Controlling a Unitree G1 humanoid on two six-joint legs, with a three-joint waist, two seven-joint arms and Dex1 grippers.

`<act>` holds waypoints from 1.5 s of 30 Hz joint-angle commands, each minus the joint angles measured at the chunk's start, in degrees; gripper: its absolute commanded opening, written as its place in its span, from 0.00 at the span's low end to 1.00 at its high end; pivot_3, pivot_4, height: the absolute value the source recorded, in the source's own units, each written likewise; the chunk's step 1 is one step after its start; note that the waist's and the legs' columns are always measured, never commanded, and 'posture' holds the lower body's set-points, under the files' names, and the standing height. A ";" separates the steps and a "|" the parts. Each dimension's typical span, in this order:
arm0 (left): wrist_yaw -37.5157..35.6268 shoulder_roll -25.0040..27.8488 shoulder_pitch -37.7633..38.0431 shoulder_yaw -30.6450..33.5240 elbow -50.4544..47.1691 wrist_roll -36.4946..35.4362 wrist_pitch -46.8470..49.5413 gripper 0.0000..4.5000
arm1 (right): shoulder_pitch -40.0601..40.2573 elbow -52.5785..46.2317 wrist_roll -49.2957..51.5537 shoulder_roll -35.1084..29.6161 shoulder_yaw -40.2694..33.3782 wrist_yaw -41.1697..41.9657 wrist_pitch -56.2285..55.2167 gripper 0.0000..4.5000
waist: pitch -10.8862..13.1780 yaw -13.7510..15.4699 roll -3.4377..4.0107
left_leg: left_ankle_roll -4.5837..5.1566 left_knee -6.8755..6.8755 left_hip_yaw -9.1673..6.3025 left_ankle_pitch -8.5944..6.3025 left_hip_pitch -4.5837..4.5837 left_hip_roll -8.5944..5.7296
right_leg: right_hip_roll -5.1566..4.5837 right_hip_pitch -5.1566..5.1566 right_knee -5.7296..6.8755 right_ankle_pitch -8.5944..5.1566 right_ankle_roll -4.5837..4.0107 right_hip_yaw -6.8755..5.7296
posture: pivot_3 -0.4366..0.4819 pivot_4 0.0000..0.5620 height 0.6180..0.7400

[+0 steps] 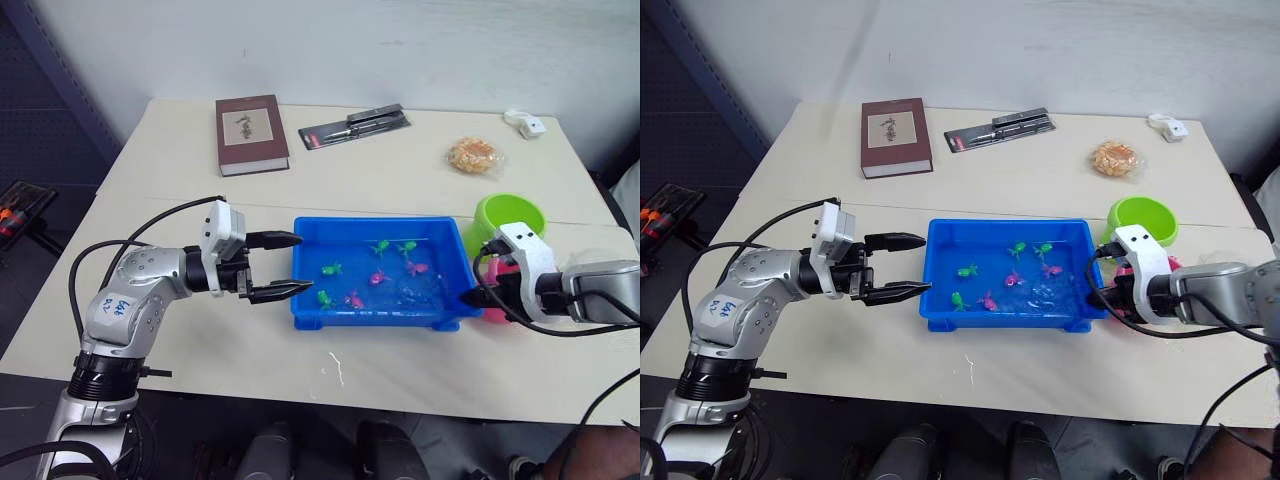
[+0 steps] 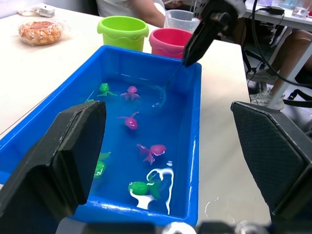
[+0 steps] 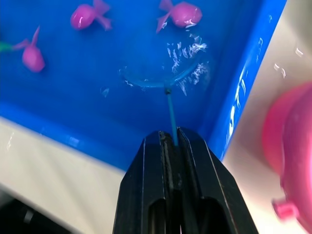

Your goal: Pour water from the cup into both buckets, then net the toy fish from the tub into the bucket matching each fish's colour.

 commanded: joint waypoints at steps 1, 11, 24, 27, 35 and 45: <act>-0.01 -0.06 -0.81 0.73 -1.50 -0.77 -0.58 0.98 | 0.87 -2.31 -2.02 0.36 -3.09 0.22 0.14 0.00 | 0.00 0.04 0.00 | 0.00 0.00 0.00 0.00 0.00 0.00 | 0.00 0.00 0.00 0.00 0.00 -0.01 | 0.48 0.27 0.99; -0.24 -0.65 -2.00 0.15 -0.73 -0.55 -0.52 0.98 | 5.77 -8.81 -12.39 2.63 -5.63 2.66 -4.29 0.00 | 0.00 0.00 0.00 | 0.00 -0.01 0.00 0.00 -0.01 0.00 | 0.03 -0.01 0.00 0.00 0.00 0.00 | 0.48 0.27 0.99; -1.22 -0.63 -2.64 0.12 0.91 -0.35 -1.16 0.98 | 16.02 -17.13 -16.41 1.14 -16.10 17.92 -10.93 0.00 | 0.00 0.05 0.00 | 0.00 -0.02 0.00 0.00 -0.01 -0.01 | 0.04 0.00 0.00 0.00 0.00 0.00 | 0.48 0.27 0.99; -1.44 -0.88 -2.84 -0.22 1.31 -0.24 -1.41 0.98 | 20.97 -18.94 -16.80 0.30 -21.12 22.75 -12.38 0.00 | 0.00 0.07 0.00 | 0.00 -0.04 -0.01 0.00 0.00 0.00 | 0.04 0.01 0.00 0.00 0.00 0.01 | 0.48 0.27 0.99; -3.01 -1.50 -4.51 -0.87 2.90 -0.49 -1.95 0.98 | 33.97 -22.54 -19.62 1.28 -35.30 36.55 -20.08 0.00 | 0.00 0.36 0.00 | 0.02 -0.06 0.00 -0.01 0.02 -0.02 | 0.06 0.03 -0.01 0.01 0.01 0.01 | 0.48 0.27 0.99; -5.70 -4.91 -8.49 -2.80 7.04 0.11 -3.14 0.98 | 53.52 -21.43 -33.30 12.61 -54.22 47.01 -40.36 0.00 | 0.00 0.24 -0.03 | 0.08 -0.11 0.18 -0.01 0.19 -0.09 | 0.10 0.10 -0.02 0.06 0.12 -0.01 | 0.48 0.27 0.99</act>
